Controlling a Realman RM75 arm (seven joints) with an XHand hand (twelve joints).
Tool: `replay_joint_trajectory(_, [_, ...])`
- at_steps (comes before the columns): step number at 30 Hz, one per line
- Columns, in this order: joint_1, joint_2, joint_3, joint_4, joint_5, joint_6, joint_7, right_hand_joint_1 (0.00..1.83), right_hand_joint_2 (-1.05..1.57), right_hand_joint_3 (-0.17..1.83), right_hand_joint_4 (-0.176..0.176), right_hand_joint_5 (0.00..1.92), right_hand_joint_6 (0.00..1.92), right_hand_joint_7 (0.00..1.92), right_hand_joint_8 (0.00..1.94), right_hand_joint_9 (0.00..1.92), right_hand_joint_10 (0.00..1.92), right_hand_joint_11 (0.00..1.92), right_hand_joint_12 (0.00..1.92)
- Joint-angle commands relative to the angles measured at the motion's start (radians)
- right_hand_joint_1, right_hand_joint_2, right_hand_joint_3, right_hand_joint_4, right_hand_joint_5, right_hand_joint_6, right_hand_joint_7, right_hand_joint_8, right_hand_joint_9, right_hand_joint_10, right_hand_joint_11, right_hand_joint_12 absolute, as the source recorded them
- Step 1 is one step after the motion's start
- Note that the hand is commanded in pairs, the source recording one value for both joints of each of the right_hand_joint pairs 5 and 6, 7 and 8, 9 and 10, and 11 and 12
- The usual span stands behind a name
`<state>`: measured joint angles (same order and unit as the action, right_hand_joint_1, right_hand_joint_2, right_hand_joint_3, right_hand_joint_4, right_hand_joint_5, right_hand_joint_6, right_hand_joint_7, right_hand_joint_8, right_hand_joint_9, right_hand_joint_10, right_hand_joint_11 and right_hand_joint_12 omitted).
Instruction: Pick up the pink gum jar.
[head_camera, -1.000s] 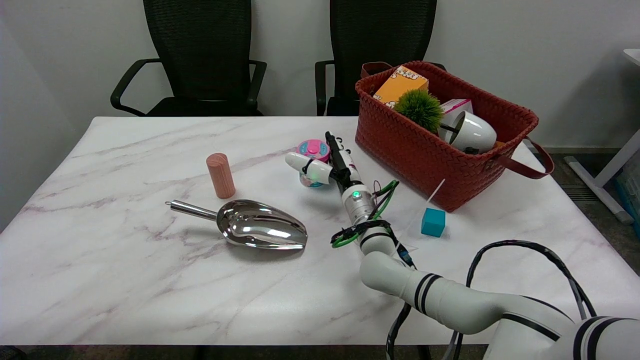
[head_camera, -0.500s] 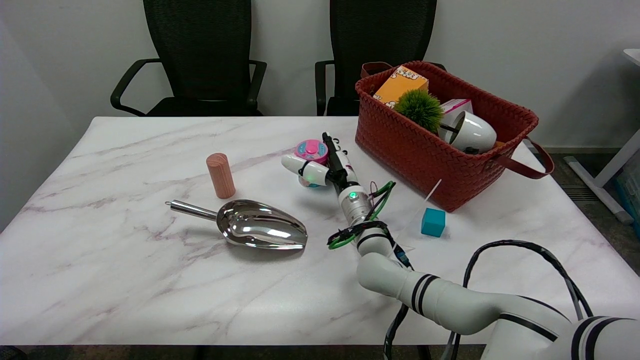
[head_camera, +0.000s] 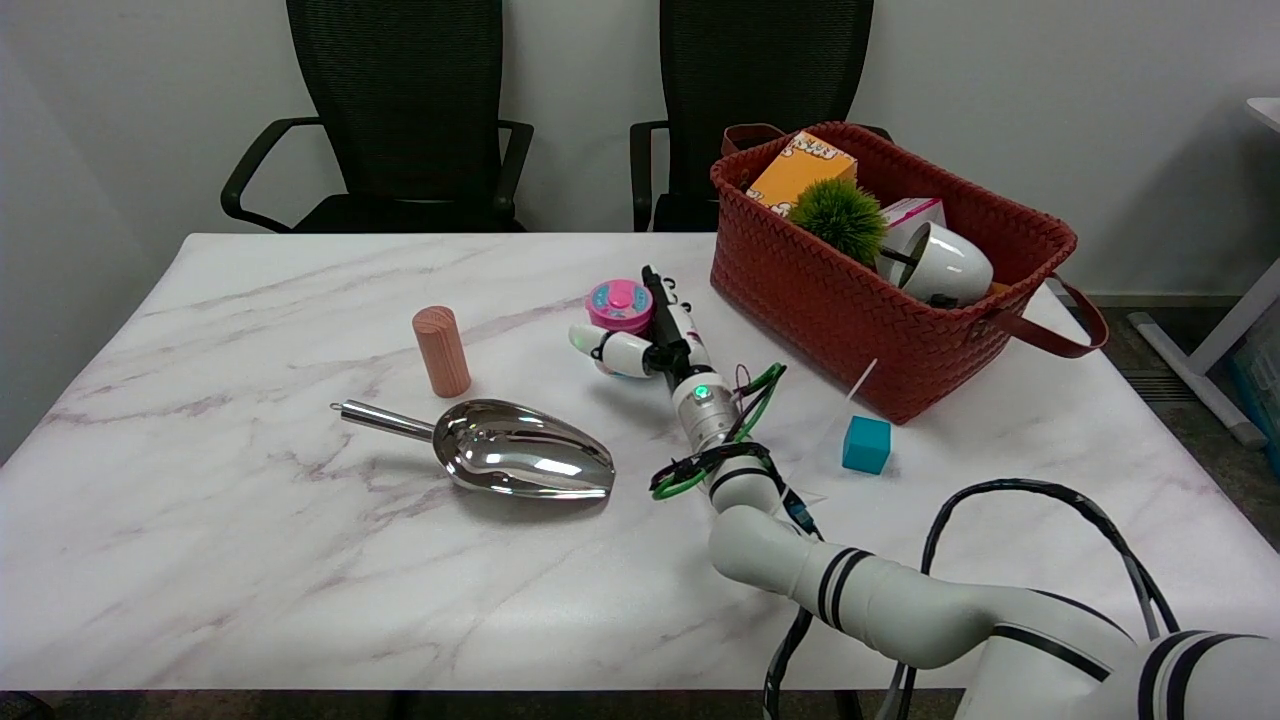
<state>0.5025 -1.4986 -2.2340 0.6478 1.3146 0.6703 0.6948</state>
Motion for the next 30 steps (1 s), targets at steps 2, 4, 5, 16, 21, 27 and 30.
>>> replay_joint_trajectory(2, [0.003, -0.006, 0.001, -0.012, 0.006, 0.012, 0.002, 1.14, 0.90, 0.04, 0.000, 0.09, 0.09, 0.37, 0.37, 0.43, 0.43, 0.29, 0.29])
replay_joint_trajectory(4, [0.003, -0.006, 0.001, -0.012, 0.007, 0.019, 0.002, 1.14, 0.90, 0.08, 0.000, 0.22, 0.22, 0.46, 0.46, 0.50, 0.50, 0.32, 0.32])
replay_joint_trajectory(5, [0.002, -0.006, 0.001, -0.012, 0.007, 0.022, 0.002, 1.14, 0.90, 0.08, 0.000, 0.34, 0.34, 0.53, 0.53, 0.54, 0.54, 0.33, 0.33])
replay_joint_trajectory(16, [-0.008, -0.006, 0.004, -0.004, 0.007, 0.057, 0.023, 1.13, 1.04, 0.06, 0.000, 1.25, 1.25, 1.16, 1.16, 0.96, 0.96, 0.56, 0.56])
replay_joint_trajectory(21, [-0.012, -0.004, 0.000, -0.001, 0.000, 0.080, 0.046, 1.12, 1.05, 0.07, 0.000, 1.28, 1.28, 1.23, 1.23, 1.04, 1.04, 0.65, 0.65])
replay_joint_trajectory(27, [-0.029, 0.005, -0.002, 0.059, -0.016, 0.120, 0.046, 1.12, 1.06, 0.06, 0.000, 1.28, 1.28, 1.25, 1.25, 1.08, 1.08, 0.76, 0.76])
replay_joint_trajectory(30, [-0.044, 0.022, 0.007, 0.118, -0.076, 0.150, 0.042, 1.12, 1.05, 0.05, 0.000, 1.27, 1.27, 1.26, 1.26, 1.10, 1.10, 0.79, 0.79])
